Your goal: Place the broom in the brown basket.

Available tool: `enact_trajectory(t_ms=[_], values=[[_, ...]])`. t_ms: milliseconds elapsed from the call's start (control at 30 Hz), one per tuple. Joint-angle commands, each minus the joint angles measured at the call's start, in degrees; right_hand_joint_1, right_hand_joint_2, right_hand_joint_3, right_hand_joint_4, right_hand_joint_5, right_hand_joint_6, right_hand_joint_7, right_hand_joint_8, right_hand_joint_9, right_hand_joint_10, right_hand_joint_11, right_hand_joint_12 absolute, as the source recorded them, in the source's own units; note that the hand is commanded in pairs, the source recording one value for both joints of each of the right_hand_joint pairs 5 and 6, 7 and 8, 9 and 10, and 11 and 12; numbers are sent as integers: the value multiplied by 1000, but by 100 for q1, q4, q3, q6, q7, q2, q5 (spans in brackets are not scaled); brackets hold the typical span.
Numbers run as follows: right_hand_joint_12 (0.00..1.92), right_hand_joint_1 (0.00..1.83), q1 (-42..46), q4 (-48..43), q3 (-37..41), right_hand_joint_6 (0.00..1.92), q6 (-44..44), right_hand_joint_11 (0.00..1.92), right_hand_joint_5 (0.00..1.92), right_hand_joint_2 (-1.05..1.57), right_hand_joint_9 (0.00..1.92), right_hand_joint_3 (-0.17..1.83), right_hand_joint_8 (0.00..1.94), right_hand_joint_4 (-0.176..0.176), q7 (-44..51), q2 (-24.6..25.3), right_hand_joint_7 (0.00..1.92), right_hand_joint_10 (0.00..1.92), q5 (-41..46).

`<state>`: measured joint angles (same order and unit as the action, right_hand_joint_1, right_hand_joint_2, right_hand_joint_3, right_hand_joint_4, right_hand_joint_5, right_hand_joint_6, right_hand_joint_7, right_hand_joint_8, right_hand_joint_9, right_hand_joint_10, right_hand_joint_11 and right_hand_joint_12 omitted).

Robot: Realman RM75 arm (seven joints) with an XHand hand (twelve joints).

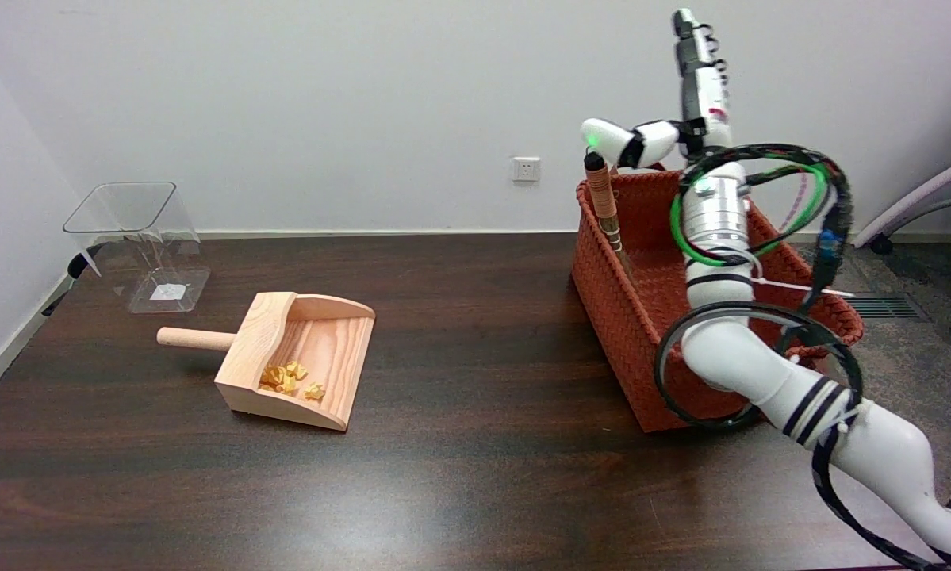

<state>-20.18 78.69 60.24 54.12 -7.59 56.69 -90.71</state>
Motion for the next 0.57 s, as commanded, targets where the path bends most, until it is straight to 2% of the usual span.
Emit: enact_trajectory(t_ms=[33, 267, 567], values=[[88, 927, 1288, 141, 2064, 88, 27, 88, 88, -554, 88, 1143, 0, 0, -499, -130, 0, 88, -291], [86, 924, 1603, -77, 2498, 86, 27, 86, 86, -542, 86, 1120, 0, 0, -768, -184, 0, 86, -209], [85, 925, 1777, -260, 2629, 85, 51, 85, 85, -528, 85, 1118, 3, 0, -845, -192, 3, 85, -35]])
